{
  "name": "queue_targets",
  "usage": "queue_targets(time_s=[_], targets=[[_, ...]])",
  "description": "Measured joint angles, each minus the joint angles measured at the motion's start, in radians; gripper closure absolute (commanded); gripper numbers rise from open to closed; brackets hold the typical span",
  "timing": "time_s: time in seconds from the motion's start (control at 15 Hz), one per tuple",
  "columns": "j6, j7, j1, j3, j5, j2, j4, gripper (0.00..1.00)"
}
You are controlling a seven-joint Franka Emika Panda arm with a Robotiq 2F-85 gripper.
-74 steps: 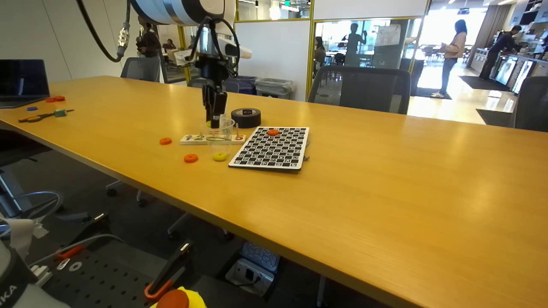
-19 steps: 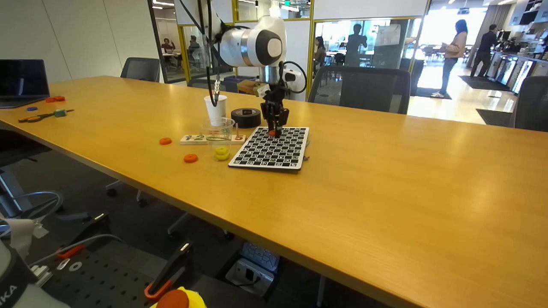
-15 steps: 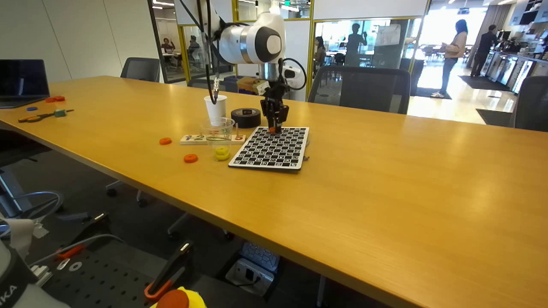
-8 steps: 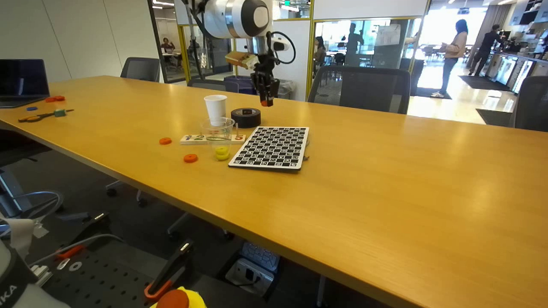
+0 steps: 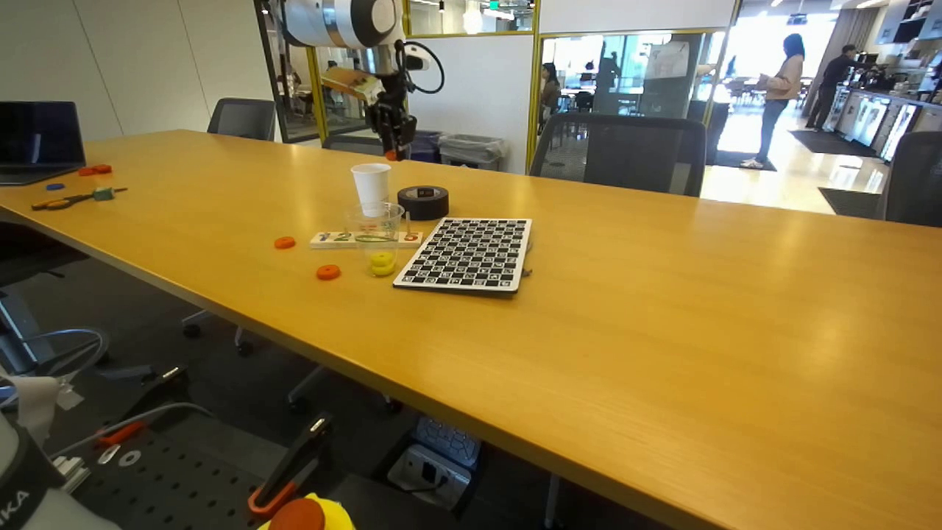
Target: Put the yellow discs on the table and then put the orange discs in the cup
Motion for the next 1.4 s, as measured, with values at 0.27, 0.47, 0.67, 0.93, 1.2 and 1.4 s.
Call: queue_targets(time_s=[0.27,0.47,0.67,0.93,1.2,1.4], targets=[[0.000,-0.015,0.035,0.032,0.003,0.000,0.000,0.79],[0.000,-0.033,0.043,0.043,0.009,0.001,0.000,0.79],[0.000,-0.038,0.045,0.044,0.010,0.004,0.000,0.33],[0.000,-0.038,0.044,0.043,0.012,0.010,0.000,0.10],[0.000,-0.038,0.044,0.041,0.013,0.013,0.000,0.00],[-0.002,-0.040,0.044,0.041,0.012,0.011,-0.004,0.00]])
